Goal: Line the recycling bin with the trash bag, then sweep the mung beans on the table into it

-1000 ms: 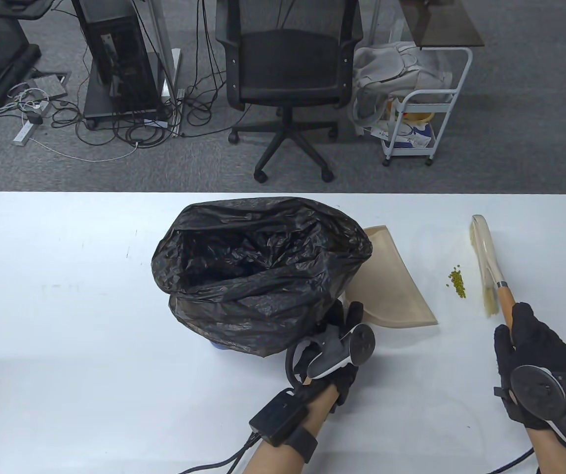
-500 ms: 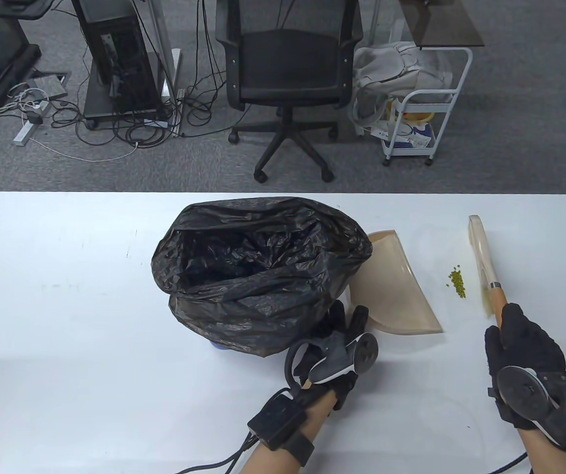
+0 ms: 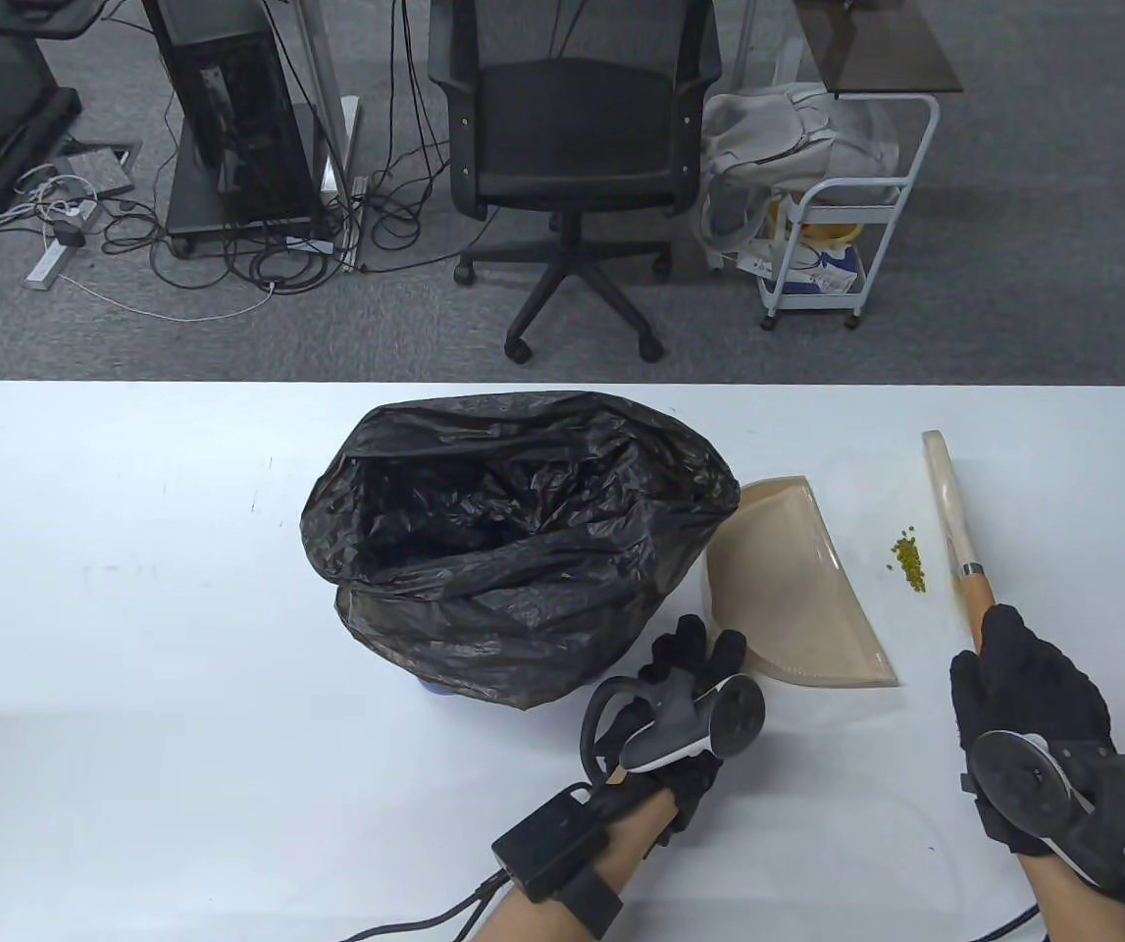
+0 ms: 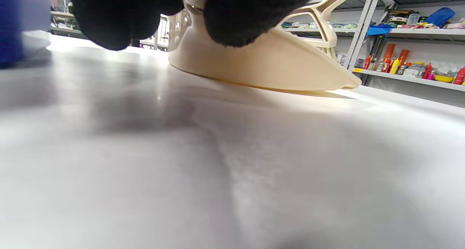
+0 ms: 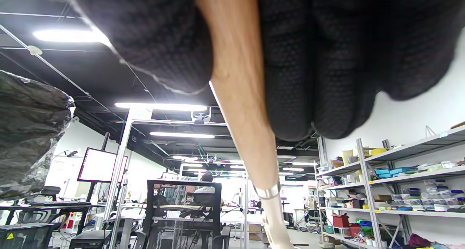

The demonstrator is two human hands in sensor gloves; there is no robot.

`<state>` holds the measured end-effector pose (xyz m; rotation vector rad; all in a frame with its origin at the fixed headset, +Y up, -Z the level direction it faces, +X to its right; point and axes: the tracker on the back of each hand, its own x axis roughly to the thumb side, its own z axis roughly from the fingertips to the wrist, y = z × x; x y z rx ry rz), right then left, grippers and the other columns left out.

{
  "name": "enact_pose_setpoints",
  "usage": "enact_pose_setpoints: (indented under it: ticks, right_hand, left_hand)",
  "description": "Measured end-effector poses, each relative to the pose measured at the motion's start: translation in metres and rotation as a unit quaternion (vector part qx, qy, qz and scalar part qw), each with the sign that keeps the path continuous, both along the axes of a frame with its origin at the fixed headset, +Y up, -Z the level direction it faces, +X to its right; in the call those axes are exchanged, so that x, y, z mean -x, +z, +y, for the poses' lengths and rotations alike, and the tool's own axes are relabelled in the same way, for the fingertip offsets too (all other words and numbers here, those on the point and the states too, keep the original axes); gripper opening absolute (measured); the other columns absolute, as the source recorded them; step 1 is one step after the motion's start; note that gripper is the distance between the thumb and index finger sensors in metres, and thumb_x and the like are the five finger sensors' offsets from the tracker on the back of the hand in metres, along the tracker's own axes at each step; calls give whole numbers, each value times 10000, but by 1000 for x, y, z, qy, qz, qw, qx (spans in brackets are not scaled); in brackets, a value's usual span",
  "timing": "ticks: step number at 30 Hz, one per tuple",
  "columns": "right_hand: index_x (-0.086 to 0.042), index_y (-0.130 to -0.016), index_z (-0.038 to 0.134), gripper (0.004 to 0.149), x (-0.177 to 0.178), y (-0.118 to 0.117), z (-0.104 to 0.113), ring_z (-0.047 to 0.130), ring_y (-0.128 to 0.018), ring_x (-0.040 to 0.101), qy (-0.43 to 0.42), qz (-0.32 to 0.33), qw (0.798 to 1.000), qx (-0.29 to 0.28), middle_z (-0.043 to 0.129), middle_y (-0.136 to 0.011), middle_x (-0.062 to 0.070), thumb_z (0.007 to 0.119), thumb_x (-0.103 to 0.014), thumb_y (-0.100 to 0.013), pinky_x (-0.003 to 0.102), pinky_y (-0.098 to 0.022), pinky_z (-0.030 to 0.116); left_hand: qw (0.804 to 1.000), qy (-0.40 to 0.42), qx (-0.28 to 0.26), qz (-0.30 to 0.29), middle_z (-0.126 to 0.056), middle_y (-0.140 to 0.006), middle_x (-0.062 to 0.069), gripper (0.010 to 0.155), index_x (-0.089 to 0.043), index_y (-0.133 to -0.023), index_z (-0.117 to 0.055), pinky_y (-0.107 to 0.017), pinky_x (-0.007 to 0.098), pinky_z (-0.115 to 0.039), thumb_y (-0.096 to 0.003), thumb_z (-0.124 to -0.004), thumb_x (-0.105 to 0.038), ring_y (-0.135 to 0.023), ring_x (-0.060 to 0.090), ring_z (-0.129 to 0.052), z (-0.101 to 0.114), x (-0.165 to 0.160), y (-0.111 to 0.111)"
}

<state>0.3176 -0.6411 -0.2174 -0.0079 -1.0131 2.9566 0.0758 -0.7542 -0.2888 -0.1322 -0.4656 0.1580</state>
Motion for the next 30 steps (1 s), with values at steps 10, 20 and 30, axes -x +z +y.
enact_pose_setpoints:
  ticks: [10,20,30]
  right_hand:
    - [72,-906,855,574,3,5,-1,1043,-575,520,-15,26,999,17,1015,-680,319,861,-293,-463,622,-413,853]
    - [55,-921,851,569,5,18,10,1029,-605,528,-44,90,995,25,1003,-706,324,850,-272,-455,631,-432,843]
    - [54,-912,859,566,17,36,20,1031,-604,527,-35,159,987,-9,1007,-702,318,854,-269,-447,631,-435,844]
  left_hand:
    - [1000,9,9,8,-432,-1184,343,715,-133,-1149,-464,-693,653,-735,-518,-794,-75,-1000,648,-660,1,1,-3]
    - [1000,-1,5,13,-453,-1186,335,714,-130,-1146,-478,-679,654,-758,-513,-801,-64,-985,648,-698,3,-2,-7]
    - [1000,-2,0,15,-460,-1184,335,714,-134,-1145,-481,-676,651,-765,-511,-805,-64,-982,642,-709,4,-2,-7]
